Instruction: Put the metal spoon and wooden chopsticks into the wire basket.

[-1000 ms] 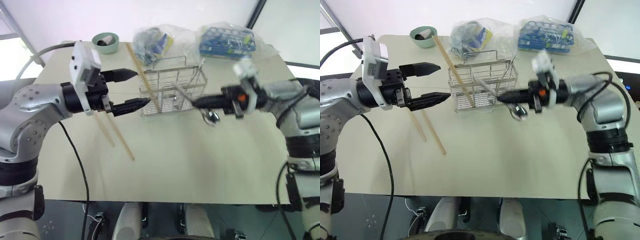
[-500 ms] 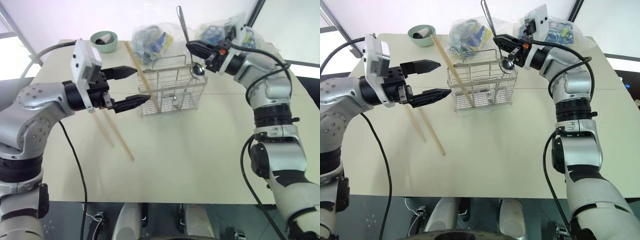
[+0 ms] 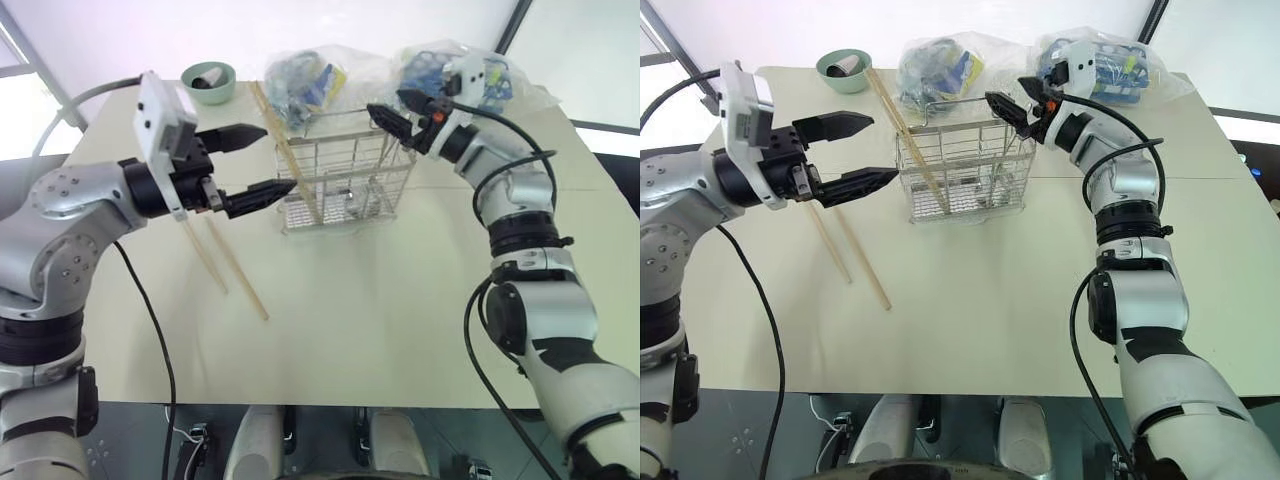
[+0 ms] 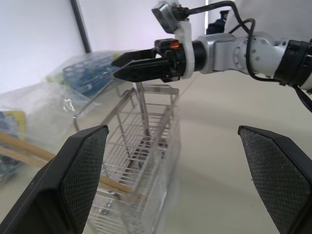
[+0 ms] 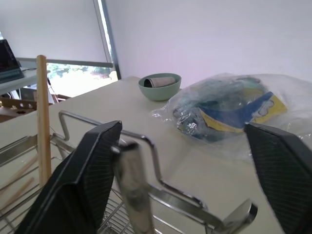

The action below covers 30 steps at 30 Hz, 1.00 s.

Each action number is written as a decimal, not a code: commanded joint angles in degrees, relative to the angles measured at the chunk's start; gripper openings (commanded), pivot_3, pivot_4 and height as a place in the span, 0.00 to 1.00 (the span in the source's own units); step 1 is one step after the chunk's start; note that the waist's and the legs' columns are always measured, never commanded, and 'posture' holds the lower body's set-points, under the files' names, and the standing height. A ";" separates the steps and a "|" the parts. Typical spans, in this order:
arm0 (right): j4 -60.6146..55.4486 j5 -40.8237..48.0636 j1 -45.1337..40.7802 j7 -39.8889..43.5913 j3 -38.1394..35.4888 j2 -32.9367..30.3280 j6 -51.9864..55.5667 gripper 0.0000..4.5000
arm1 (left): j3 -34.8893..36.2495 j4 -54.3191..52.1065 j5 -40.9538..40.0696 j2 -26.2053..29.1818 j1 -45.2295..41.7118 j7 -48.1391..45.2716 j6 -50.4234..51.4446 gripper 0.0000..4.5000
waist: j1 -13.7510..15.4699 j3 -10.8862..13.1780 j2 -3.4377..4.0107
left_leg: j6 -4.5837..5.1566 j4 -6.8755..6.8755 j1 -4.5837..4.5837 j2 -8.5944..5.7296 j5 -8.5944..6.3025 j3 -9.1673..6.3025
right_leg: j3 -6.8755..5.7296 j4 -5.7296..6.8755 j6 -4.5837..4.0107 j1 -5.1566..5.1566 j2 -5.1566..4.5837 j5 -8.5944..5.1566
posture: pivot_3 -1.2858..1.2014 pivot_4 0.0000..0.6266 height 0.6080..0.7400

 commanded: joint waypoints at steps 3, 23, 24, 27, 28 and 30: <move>-8.78 5.02 -2.57 2.81 -4.19 -4.50 8.15 0.87 | 6.83 3.93 -2.47 -6.64 -10.17 20.23 8.13 1.00 | 0.25 0.03 -0.06 | 0.01 0.04 -0.03 -0.01 0.00 -0.06 | 0.00 0.01 0.01 0.02 0.00 0.00 | 0.52 0.24 0.77; -53.10 28.98 22.68 29.95 -2.67 -22.87 36.33 0.87 | 21.44 27.24 22.52 -22.13 -21.99 65.80 41.77 1.00 | 1.30 0.13 -0.34 | -0.01 0.09 0.02 -0.09 -0.01 -0.30 | -0.01 0.01 0.12 0.07 -0.05 0.07 | 0.52 0.24 0.77; -53.56 29.18 22.96 29.37 -2.85 -22.74 36.36 0.87 | 20.90 28.42 23.45 -22.34 -21.41 65.44 41.50 1.00 | 1.32 0.14 -0.38 | -0.01 0.09 0.03 -0.08 -0.02 -0.30 | -0.01 0.01 0.12 0.07 -0.05 0.07 | 0.52 0.24 0.77; -54.74 29.33 23.53 27.26 -3.45 -22.26 36.13 0.87 | 19.61 31.75 25.51 -23.18 -19.84 64.18 40.36 1.00 | 1.47 0.14 -0.39 | -0.02 0.08 0.01 -0.06 -0.02 -0.29 | -0.01 0.01 0.12 0.04 -0.04 0.07 | 0.52 0.24 0.77; -55.00 29.32 23.69 26.48 -3.67 -22.13 36.04 0.87 | 19.03 33.05 26.25 -23.47 -19.42 63.78 39.49 1.00 | 1.51 0.14 -0.39 | -0.02 0.08 0.01 -0.06 -0.02 -0.28 | -0.01 0.01 0.12 0.04 -0.05 0.07 | 0.52 0.24 0.77; -55.45 29.44 23.99 25.20 -3.99 -22.03 35.96 0.87 | 18.77 35.74 27.71 -24.04 -19.28 63.43 37.50 1.00 | 1.56 0.14 -0.41 | -0.03 0.08 0.01 -0.07 -0.02 -0.27 | -0.01 0.01 0.12 0.04 -0.06 0.07 | 0.52 0.24 0.77</move>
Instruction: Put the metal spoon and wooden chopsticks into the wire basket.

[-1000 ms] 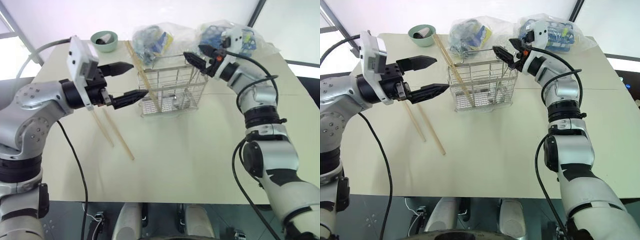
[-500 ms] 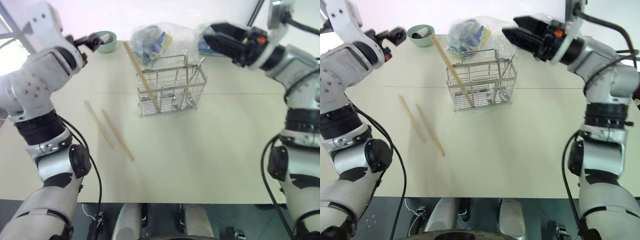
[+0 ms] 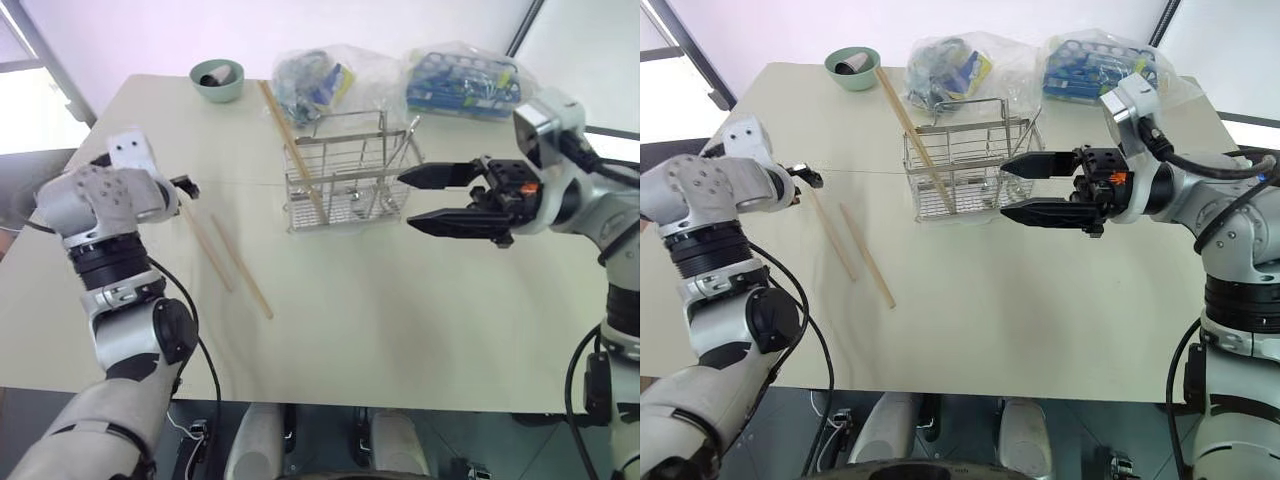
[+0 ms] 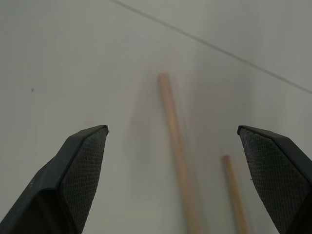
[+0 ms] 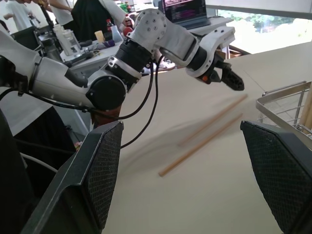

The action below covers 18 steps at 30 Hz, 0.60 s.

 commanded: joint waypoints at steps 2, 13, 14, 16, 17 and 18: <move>-2.85 2.23 0.47 -2.52 -2.70 -0.02 -0.58 0.87 | -1.36 5.39 3.37 -0.72 -0.89 -0.96 -5.85 1.00 | 0.14 0.00 -0.07 | 0.00 0.00 -0.02 0.00 0.00 -0.01 | 0.00 -0.01 0.00 0.00 -0.01 0.00 | 0.52 0.24 0.77; -5.65 5.37 3.02 -7.77 -4.36 -0.66 -0.06 0.89 | -0.30 19.41 4.59 -2.73 -6.34 -2.32 -17.18 0.80 | -0.01 -0.02 -0.16 | 0.01 0.00 -0.05 -0.01 -0.01 0.00 | -0.01 -0.04 0.01 -0.02 -0.04 0.01 | 0.52 0.24 0.77; -5.70 5.56 3.11 -8.10 -4.40 -0.72 -0.06 0.89 | -0.12 19.86 4.62 -2.70 -6.47 -2.06 -17.55 0.70 | -0.03 -0.02 -0.16 | 0.01 -0.01 -0.05 -0.01 -0.01 0.00 | -0.01 -0.04 0.01 -0.02 -0.04 0.01 | 0.52 0.24 0.77; -5.77 6.00 3.31 -8.86 -4.71 -0.72 0.02 0.89 | 0.18 20.38 4.68 -2.57 -6.61 -1.67 -18.39 0.47 | 0.02 -0.02 -0.16 | 0.01 -0.01 -0.04 0.00 0.00 0.01 | -0.01 -0.03 0.01 -0.03 -0.04 0.01 | 0.52 0.24 0.77; -5.80 6.37 3.44 -9.19 -5.00 -0.74 0.09 0.89 | 0.29 20.33 4.76 -2.48 -6.62 -1.38 -18.82 0.36 | 0.02 -0.02 -0.16 | 0.01 -0.01 -0.04 0.00 0.00 0.01 | -0.01 -0.03 0.01 -0.02 -0.04 0.01 | 0.52 0.24 0.77; -5.59 6.75 3.48 -9.71 -5.37 -0.72 0.31 0.89 | 0.61 19.75 4.97 -2.37 -6.65 -0.56 -19.60 0.24 | 0.03 -0.02 -0.17 | 0.01 -0.01 -0.05 0.00 0.00 0.02 | -0.01 -0.03 0.01 -0.02 -0.04 0.01 | 0.52 0.24 0.77</move>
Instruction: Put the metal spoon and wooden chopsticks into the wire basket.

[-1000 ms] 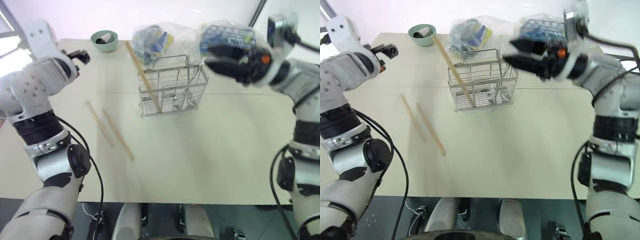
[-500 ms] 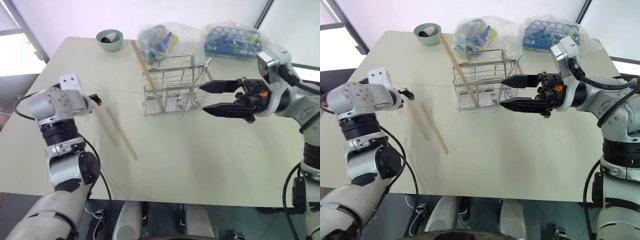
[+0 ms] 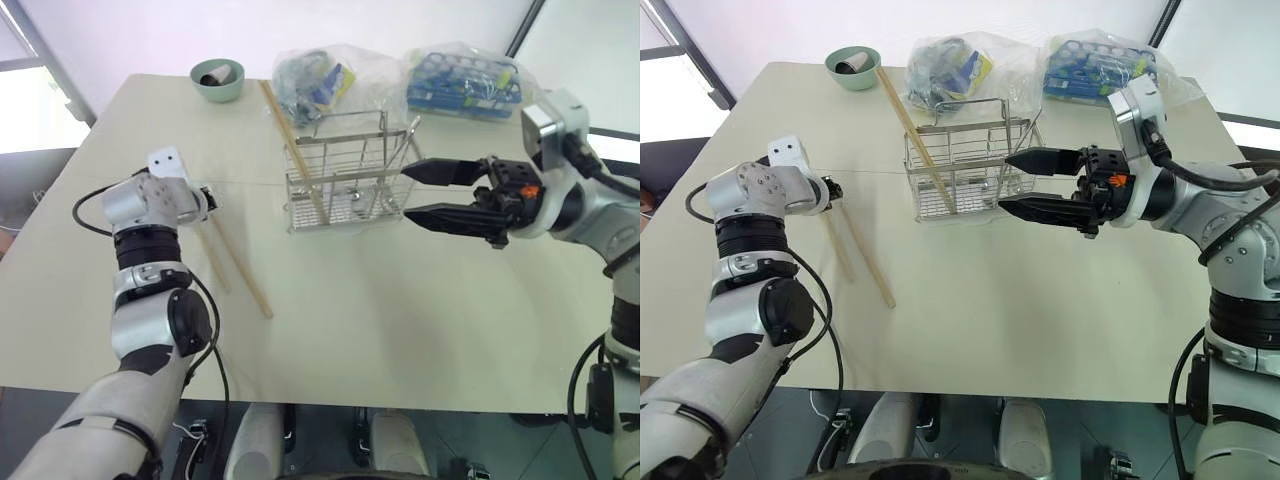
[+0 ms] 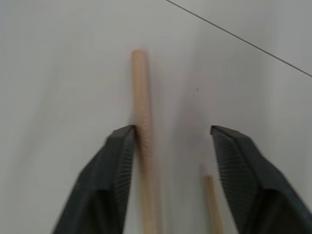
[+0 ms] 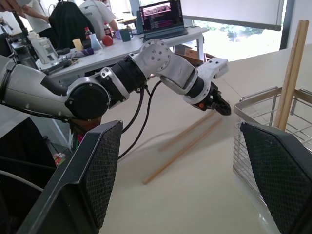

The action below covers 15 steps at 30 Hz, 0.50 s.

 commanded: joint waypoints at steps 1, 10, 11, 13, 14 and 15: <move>-1.27 2.47 -0.33 -1.48 -2.98 -0.70 0.33 0.89 | 1.11 -1.26 0.43 0.82 -1.64 1.83 -2.50 0.12 | 0.06 0.01 -0.02 | 0.00 0.00 0.00 0.00 0.00 0.01 | 0.00 0.00 0.00 0.00 0.00 0.00 | 0.52 0.24 0.77; -0.34 3.29 0.78 -2.92 -4.16 -1.57 0.65 0.89 | -3.05 -7.95 3.38 4.90 -1.02 0.11 -10.29 0.01 | -0.05 0.02 -0.05 | 0.01 0.01 -0.09 0.00 0.00 0.01 | 0.00 0.00 0.00 -0.07 0.00 0.00 | 0.52 0.24 0.77; -0.39 3.27 0.94 -2.87 -4.26 -1.63 0.63 0.89 | -3.69 -8.52 3.70 5.37 -0.75 -0.48 -11.62 0.01 | -0.04 0.02 -0.05 | 0.01 0.00 -0.09 0.00 0.00 0.02 | 0.00 0.00 0.00 -0.08 0.01 0.00 | 0.52 0.24 0.77; -0.41 3.14 1.04 -2.93 -4.22 -1.62 0.57 0.89 | -4.58 -9.60 4.32 6.59 -0.37 -1.90 -16.36 0.01 | -0.01 0.02 -0.05 | 0.00 0.00 -0.09 0.01 0.00 0.04 | 0.00 0.02 0.00 -0.09 0.01 0.00 | 0.52 0.24 0.77; -0.28 3.05 0.82 -3.12 -4.15 -1.61 0.62 0.89 | -3.32 -11.42 2.39 7.03 -1.09 -5.11 -22.12 0.01 | -0.01 0.02 -0.05 | 0.00 0.00 -0.09 0.01 0.00 0.07 | 0.00 0.01 0.00 -0.09 0.01 0.00 | 0.52 0.24 0.77; -0.13 3.01 0.64 -3.26 -4.16 -1.66 0.69 0.89 | -1.98 -13.68 0.02 7.20 -2.02 -8.45 -26.67 0.01 | 0.01 0.01 -0.07 | 0.00 0.01 -0.10 0.01 0.00 0.12 | 0.00 0.00 0.00 -0.09 0.00 0.00 | 0.52 0.24 0.77</move>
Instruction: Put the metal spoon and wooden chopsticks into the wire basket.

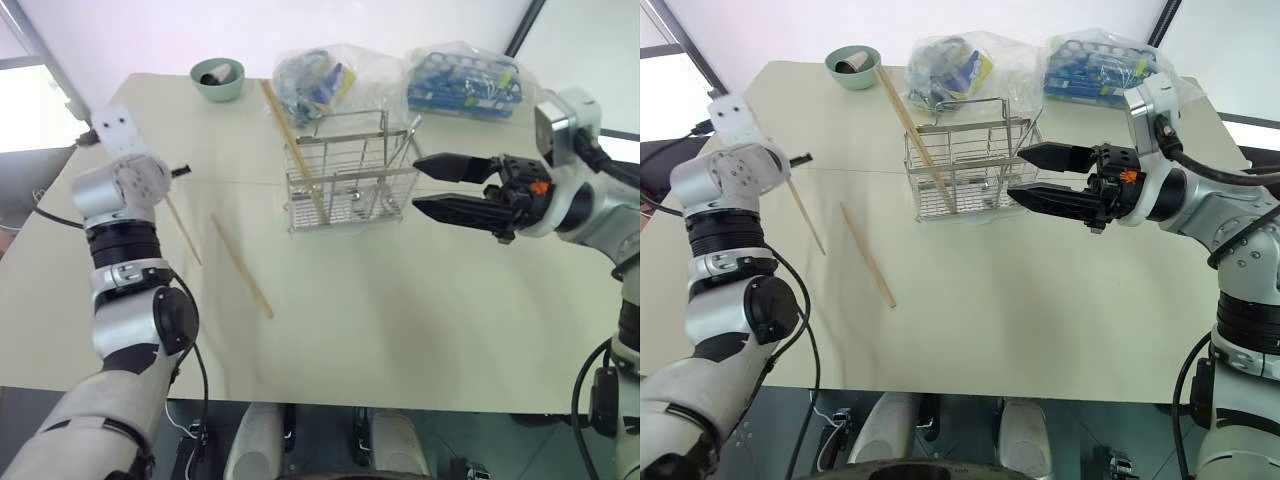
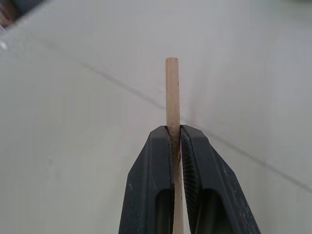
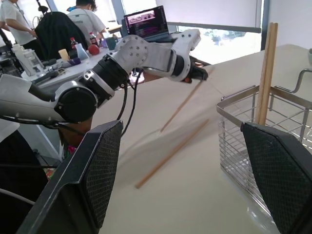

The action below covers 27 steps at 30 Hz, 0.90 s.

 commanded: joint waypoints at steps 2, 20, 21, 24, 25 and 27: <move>-0.18 1.20 -0.88 -0.83 -2.03 -1.18 0.01 0.89 | 4.05 -12.55 -10.52 0.95 -4.90 -14.44 -17.65 0.01 | 0.07 -0.02 -0.08 | 0.00 0.03 -0.16 0.01 0.00 0.10 | 0.00 -0.01 -0.01 -0.12 -0.01 0.01 | 0.52 0.24 0.77; -1.95 2.03 1.10 -6.81 -4.62 0.75 -1.82 0.89 | -7.13 -11.42 -17.23 -13.07 -13.27 -23.67 -29.79 0.01 | 0.07 -0.05 -0.11 | 0.21 0.23 -0.39 -0.04 -0.03 0.16 | -0.01 -0.11 0.13 -0.20 0.02 0.14 | 0.52 0.24 0.77; -2.24 2.15 1.52 -7.23 -4.96 0.80 -1.83 0.89 | -8.05 -10.82 -16.59 -13.70 -12.96 -24.04 -30.60 0.01 | 0.07 -0.05 -0.11 | 0.21 0.23 -0.39 -0.03 -0.03 0.16 | -0.01 -0.10 0.13 -0.21 0.03 0.14 | 0.52 0.24 0.77; -3.25 2.70 2.49 -8.62 -5.65 0.93 -1.93 0.89 | -11.02 -9.79 -14.37 -15.10 -11.70 -25.63 -32.43 0.01 | -0.03 -0.05 -0.11 | 0.22 0.24 -0.39 -0.03 -0.04 0.19 | -0.01 -0.10 0.13 -0.22 0.03 0.14 | 0.52 0.24 0.77; -3.47 2.98 2.70 -9.01 -5.83 0.91 -1.93 0.89 | -11.93 -9.78 -13.75 -15.45 -11.23 -26.09 -32.86 0.01 | 0.02 -0.05 -0.11 | 0.23 0.24 -0.39 -0.03 -0.04 0.20 | -0.01 -0.11 0.13 -0.22 0.03 0.14 | 0.52 0.24 0.77; -3.87 3.26 3.11 -9.68 -6.22 0.81 -2.01 0.89 | -13.78 -10.34 -12.74 -16.43 -9.55 -26.73 -33.29 0.01 | 0.04 -0.05 -0.11 | 0.23 0.24 -0.39 -0.03 -0.04 0.19 | 0.00 -0.11 0.13 -0.22 0.03 0.14 | 0.52 0.24 0.77</move>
